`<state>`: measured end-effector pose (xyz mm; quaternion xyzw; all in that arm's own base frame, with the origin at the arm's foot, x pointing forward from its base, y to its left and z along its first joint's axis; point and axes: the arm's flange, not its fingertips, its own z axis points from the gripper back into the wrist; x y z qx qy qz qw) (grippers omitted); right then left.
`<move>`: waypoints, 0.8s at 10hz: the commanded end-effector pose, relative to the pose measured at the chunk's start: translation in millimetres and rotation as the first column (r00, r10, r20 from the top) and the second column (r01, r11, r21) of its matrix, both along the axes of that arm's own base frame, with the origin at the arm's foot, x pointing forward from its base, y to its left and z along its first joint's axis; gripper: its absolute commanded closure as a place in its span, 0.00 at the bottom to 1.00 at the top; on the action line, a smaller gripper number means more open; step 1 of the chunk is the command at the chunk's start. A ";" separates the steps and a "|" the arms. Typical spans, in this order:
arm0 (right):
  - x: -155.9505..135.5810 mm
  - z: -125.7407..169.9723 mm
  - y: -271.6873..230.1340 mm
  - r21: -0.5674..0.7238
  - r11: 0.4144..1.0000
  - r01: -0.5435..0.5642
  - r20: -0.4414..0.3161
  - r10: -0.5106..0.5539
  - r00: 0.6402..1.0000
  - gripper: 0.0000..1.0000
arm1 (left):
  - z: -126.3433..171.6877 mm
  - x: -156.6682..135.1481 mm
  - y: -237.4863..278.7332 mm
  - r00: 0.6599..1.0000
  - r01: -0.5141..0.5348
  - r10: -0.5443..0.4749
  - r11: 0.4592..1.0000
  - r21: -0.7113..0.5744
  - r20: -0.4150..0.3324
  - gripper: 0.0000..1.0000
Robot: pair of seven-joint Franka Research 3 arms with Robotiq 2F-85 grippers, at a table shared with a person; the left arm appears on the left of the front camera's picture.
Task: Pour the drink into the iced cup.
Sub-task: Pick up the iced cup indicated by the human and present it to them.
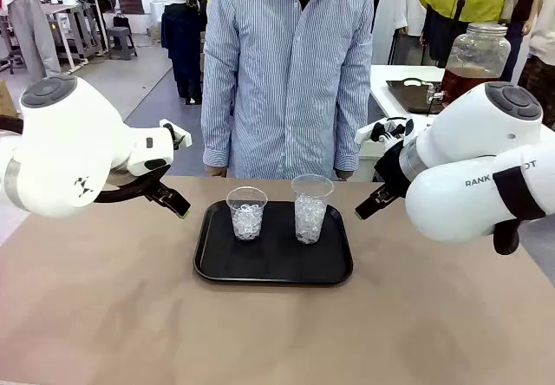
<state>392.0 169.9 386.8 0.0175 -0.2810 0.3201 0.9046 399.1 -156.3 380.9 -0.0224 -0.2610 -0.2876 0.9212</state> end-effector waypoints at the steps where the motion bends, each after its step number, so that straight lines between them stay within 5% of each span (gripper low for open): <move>1: -0.7 1.7 -1.4 0.000 1.000 0.002 0.005 -0.002 1.000 0.00 | 0.9 -1.2 1.2 1.000 -0.001 0.001 1.000 0.001 -0.005 0.00; 8: -0.7 1.7 -1.4 0.000 1.000 0.002 0.005 -0.002 1.000 0.00 | 0.9 -1.2 1.2 1.000 -0.001 0.001 1.000 0.001 -0.005 0.00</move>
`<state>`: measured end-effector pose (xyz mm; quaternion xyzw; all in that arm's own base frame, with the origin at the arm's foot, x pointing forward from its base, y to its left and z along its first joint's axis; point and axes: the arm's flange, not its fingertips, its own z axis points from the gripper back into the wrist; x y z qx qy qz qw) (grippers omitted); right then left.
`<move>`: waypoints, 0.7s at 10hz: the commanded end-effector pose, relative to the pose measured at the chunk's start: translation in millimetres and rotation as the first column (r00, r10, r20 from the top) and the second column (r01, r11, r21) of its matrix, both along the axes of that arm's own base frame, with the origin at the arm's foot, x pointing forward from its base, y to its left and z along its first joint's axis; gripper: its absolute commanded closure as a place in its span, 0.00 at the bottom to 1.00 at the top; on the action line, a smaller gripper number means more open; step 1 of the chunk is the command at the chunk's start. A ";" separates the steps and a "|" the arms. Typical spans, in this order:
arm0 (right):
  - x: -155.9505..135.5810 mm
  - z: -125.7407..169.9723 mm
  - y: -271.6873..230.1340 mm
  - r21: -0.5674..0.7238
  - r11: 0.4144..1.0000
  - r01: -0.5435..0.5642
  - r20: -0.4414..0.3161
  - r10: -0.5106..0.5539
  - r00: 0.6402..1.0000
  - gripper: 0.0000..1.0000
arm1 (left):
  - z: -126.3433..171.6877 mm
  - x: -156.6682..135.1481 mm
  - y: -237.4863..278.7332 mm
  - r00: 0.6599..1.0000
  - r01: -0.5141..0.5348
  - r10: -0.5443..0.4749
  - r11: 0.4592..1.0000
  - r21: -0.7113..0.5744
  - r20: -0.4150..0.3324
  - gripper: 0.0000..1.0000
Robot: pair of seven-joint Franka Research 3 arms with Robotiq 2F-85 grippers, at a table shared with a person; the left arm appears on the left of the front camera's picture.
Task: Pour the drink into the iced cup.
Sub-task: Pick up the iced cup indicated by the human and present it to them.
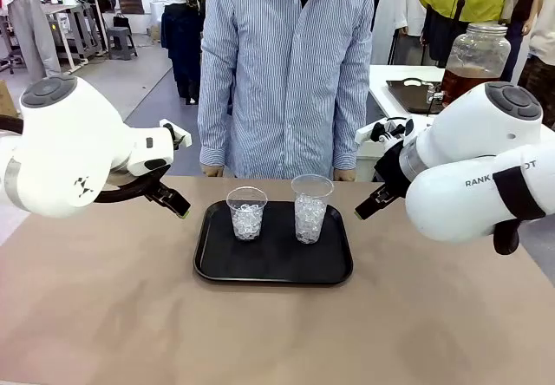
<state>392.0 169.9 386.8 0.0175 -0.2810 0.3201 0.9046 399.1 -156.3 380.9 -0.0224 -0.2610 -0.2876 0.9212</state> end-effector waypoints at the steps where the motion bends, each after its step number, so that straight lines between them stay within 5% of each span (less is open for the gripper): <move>1: -0.7 1.7 -1.4 0.000 1.000 0.002 0.005 -0.002 1.000 0.00 | 0.9 -1.2 1.2 1.000 -0.001 0.001 1.000 0.001 -0.005 0.00; 3: 0.0 0.0 0.0 0.000 1.000 0.000 0.000 0.000 1.000 0.00 | 0.0 0.0 0.0 1.000 0.000 0.000 1.000 0.000 0.000 0.00; 7: 7.5 65.6 -9.2 0.194 0.967 -0.164 0.047 0.158 0.986 0.00 | 60.9 4.0 -3.3 0.991 0.111 -0.105 0.992 -0.067 0.079 0.00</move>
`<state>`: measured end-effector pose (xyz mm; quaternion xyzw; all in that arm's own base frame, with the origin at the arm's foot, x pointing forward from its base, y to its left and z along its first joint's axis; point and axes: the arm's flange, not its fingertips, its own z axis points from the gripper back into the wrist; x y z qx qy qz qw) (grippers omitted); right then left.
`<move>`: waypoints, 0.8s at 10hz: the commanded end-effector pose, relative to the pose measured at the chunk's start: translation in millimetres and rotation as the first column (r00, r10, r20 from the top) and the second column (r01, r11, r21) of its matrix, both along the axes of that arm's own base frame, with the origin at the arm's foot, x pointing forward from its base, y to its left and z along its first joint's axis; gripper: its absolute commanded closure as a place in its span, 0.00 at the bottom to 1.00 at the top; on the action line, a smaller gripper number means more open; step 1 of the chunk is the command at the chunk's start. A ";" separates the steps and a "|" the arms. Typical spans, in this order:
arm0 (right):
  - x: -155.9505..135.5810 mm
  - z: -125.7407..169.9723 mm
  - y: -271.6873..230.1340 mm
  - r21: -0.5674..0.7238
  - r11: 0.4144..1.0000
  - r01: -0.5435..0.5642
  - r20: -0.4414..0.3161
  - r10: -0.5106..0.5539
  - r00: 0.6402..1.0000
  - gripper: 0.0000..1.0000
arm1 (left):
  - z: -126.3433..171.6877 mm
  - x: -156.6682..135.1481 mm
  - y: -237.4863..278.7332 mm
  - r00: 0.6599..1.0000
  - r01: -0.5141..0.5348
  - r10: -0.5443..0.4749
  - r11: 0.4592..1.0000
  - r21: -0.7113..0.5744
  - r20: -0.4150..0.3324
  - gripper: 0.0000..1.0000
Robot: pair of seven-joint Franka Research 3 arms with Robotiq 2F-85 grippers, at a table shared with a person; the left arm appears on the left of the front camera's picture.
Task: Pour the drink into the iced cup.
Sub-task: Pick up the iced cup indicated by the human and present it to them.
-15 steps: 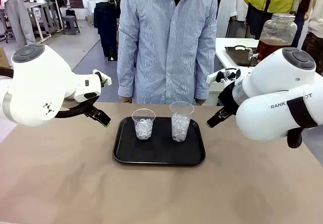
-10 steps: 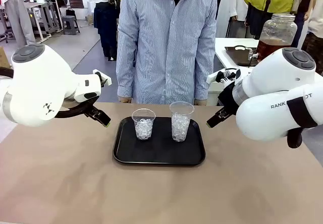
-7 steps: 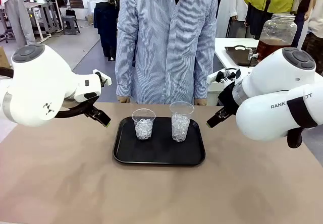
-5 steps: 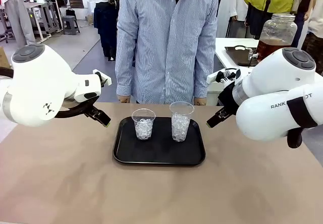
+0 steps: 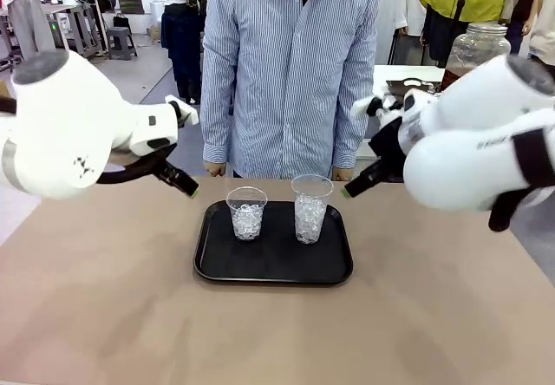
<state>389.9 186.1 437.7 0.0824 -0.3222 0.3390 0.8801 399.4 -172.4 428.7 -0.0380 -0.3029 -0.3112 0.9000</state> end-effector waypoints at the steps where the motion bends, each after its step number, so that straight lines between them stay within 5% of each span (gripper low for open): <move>1: 9.3 33.1 -34.9 0.135 0.986 -0.102 -0.001 0.103 0.995 0.00 | 30.7 5.2 16.7 0.998 0.065 -0.065 0.995 -0.074 0.009 0.00; 4: 16.6 62.2 -67.7 0.385 0.920 -0.079 -0.097 0.125 0.987 0.00 | 70.8 9.7 40.1 0.996 0.059 -0.077 0.957 -0.285 -0.053 0.00; 8: 44.7 53.7 -101.9 0.657 0.748 0.094 -0.315 0.160 0.936 0.00 | 73.1 27.5 71.5 0.981 -0.067 -0.047 0.824 -0.562 -0.186 0.00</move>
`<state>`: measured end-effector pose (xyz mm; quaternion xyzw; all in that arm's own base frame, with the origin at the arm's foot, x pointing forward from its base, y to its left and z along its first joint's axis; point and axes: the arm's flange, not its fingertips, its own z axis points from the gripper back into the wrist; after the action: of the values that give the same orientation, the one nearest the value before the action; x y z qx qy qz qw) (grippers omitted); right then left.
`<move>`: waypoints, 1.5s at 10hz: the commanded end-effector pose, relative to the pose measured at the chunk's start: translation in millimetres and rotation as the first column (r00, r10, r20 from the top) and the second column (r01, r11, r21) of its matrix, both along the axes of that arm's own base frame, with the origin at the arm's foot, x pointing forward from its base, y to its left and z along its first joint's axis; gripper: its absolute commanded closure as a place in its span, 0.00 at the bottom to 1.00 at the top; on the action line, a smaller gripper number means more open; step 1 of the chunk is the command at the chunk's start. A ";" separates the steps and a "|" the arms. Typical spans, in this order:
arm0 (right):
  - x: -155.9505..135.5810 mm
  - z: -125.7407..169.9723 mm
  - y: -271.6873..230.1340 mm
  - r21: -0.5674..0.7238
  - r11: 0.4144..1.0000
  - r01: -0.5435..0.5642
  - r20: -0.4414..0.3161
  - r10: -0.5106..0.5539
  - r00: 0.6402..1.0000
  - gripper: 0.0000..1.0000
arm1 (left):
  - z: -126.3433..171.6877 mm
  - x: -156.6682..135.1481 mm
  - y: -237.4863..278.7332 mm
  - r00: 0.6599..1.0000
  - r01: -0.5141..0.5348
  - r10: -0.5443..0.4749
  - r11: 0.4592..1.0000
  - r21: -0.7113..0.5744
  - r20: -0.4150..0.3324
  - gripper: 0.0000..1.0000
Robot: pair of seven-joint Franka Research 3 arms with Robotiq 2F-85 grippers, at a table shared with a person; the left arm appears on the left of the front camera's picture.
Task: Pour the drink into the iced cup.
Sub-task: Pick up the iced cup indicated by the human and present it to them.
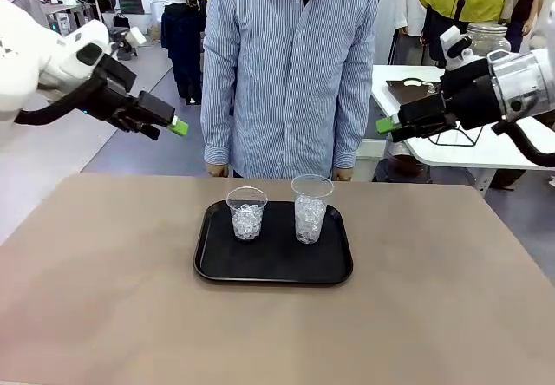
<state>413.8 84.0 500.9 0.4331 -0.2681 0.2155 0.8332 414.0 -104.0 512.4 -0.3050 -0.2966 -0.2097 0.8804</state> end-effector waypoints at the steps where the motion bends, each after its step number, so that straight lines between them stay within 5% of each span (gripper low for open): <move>1: 25.1 -14.6 -6.3 0.089 0.996 0.017 -0.082 -0.009 0.997 0.00 | -16.7 15.3 9.7 0.998 -0.025 0.019 0.995 -0.097 -0.063 0.00; 3: 27.9 -18.1 -6.6 0.082 0.996 0.017 -0.087 -0.009 0.996 0.00 | -23.4 14.7 13.4 0.994 -0.048 0.037 0.992 -0.116 -0.100 0.00; 5: 20.5 -17.5 2.9 -0.048 0.999 -0.023 0.007 0.024 1.000 0.00 | -21.4 8.8 16.3 0.994 -0.055 0.042 0.991 -0.119 -0.105 0.00; 6: 25.4 -27.9 -10.2 0.086 0.996 0.021 -0.125 -0.010 0.992 0.00 | -21.4 8.8 16.3 0.994 -0.055 0.042 0.991 -0.119 -0.105 0.00; 9: 24.5 -29.5 -5.2 0.032 0.999 0.007 -0.109 -0.004 0.994 0.00 | -24.7 7.5 15.2 0.990 -0.077 0.065 0.993 -0.093 -0.127 0.00; 15: 55.7 -41.5 -45.5 0.320 0.928 0.193 -0.381 -0.061 0.923 0.00 | -46.0 47.5 77.3 0.938 -0.108 -0.067 0.875 -0.471 -0.339 0.00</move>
<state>461.8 39.9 457.9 0.5636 -0.1755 0.0505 0.8056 447.0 -29.7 475.1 -0.5163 -0.1957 -0.0623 0.8314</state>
